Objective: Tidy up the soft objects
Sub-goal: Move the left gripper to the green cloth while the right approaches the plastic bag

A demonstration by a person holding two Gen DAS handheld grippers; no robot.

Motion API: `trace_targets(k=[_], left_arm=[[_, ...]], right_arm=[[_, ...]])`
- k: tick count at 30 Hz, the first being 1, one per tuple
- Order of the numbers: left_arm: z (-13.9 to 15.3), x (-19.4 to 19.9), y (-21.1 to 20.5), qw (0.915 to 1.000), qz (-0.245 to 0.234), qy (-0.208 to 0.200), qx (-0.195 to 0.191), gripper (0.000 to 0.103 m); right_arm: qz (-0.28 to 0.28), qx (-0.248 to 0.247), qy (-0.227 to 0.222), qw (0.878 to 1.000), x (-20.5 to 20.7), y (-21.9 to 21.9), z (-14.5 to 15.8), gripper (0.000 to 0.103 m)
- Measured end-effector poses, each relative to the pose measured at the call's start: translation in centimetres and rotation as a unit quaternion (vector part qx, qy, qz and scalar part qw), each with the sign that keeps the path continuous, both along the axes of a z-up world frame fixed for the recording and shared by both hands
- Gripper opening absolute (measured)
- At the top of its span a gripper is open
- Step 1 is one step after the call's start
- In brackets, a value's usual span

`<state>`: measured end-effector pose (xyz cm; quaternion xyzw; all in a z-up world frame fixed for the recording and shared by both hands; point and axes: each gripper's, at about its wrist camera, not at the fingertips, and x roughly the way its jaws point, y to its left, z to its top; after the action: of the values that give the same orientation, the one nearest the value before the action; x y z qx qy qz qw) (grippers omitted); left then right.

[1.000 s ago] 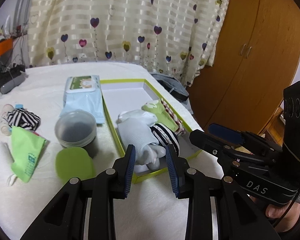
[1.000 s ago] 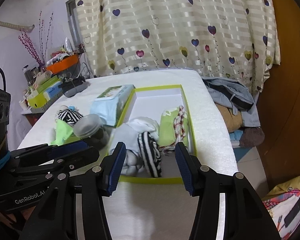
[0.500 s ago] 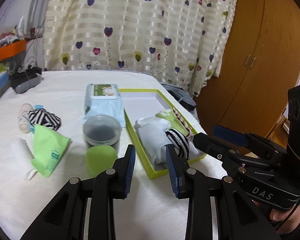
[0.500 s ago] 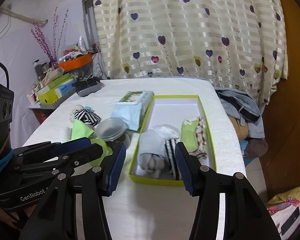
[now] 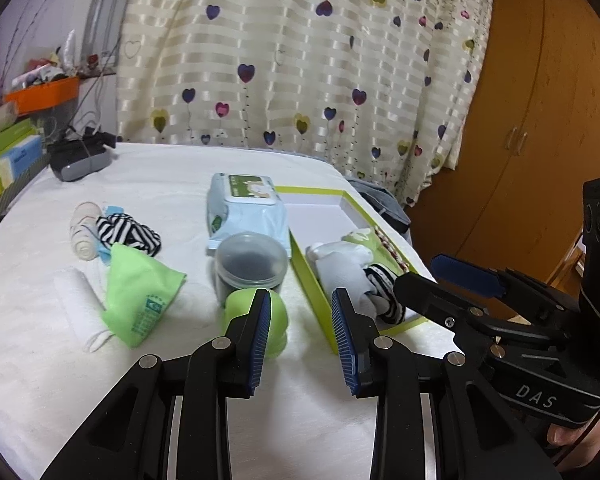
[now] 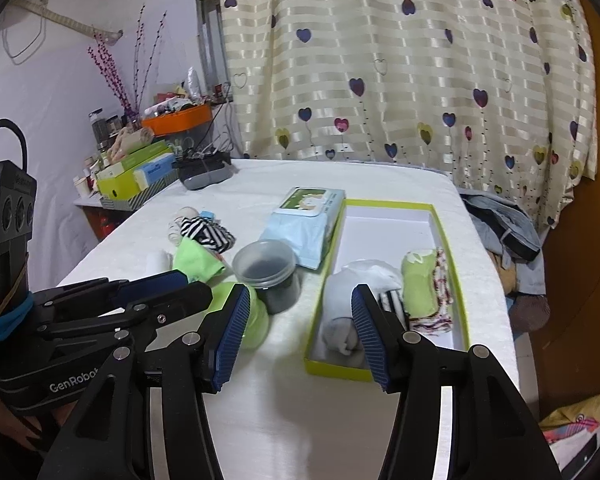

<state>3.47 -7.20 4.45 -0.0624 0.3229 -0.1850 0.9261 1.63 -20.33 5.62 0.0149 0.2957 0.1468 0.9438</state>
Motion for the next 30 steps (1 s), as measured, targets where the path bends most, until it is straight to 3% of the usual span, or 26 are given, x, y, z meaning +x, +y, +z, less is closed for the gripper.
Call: trace_targets(k=[13, 30], left_arm=[[-0.8, 0.3, 2.7, 0.9994, 0.034, 0.008, -0.006, 0.039], [-1.9, 0.8, 7.6, 0.9960, 0.085, 0.020, -0.022, 0.042]], right_arm=[[0.025, -0.009, 0.009, 1.000, 0.7, 2.2, -0.3, 0.054], [0.060, -0.017, 0.016, 0.998, 1.6, 5.5, -0.6, 0.054]])
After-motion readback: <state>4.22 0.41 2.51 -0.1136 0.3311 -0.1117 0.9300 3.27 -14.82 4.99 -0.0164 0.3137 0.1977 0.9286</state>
